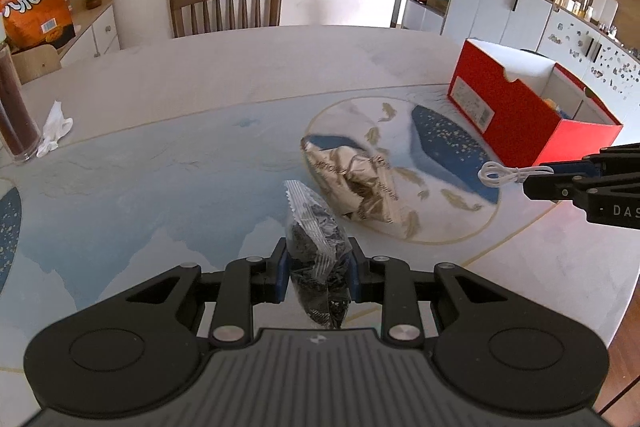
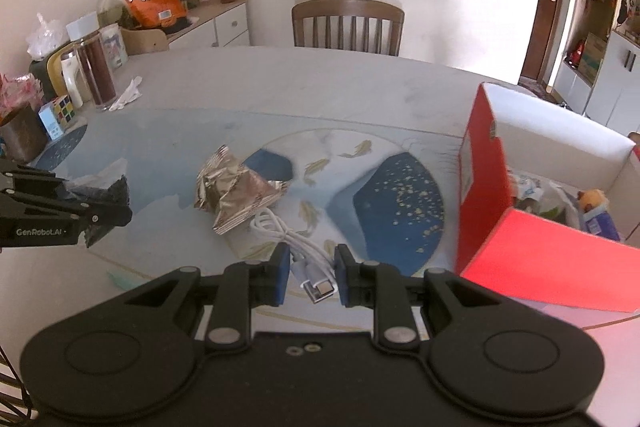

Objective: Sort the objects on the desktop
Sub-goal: 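Carry the bagged item with the left tool while the right tool carries the cable to the red box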

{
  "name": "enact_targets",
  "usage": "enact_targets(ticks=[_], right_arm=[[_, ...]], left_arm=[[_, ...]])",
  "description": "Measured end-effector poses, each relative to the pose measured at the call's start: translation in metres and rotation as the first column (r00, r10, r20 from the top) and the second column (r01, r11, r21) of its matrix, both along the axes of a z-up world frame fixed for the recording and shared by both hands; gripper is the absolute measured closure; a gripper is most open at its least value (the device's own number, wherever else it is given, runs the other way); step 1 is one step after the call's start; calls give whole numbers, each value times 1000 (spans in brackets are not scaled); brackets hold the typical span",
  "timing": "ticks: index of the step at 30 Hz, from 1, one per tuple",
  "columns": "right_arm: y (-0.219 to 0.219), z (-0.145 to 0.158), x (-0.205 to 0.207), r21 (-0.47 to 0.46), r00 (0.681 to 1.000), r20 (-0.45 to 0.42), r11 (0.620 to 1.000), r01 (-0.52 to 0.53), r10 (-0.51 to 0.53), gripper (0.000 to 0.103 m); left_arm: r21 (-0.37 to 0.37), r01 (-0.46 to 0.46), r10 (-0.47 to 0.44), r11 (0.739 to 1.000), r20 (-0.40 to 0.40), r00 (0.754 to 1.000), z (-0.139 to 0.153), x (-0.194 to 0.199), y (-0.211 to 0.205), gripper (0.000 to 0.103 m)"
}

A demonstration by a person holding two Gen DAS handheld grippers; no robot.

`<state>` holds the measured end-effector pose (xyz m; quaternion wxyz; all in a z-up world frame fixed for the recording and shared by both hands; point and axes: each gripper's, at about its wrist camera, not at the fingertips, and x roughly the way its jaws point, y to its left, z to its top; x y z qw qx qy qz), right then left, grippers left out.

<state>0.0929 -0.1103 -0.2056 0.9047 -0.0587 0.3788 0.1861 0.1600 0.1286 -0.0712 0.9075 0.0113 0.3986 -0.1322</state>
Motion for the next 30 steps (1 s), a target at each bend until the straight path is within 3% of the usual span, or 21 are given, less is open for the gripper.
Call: enact_targets(ticks=[19,30], right_arm=[[-73,62,-7,69,988,126,994,86,-94,80],[-123,73,-1,79,980,139,988,134,-144,80]], left_arm=[[-62,113,-108,992,75,991,60,-6,-69,77],[-71,173,-165,982,111,980,77,2,-124,77]])
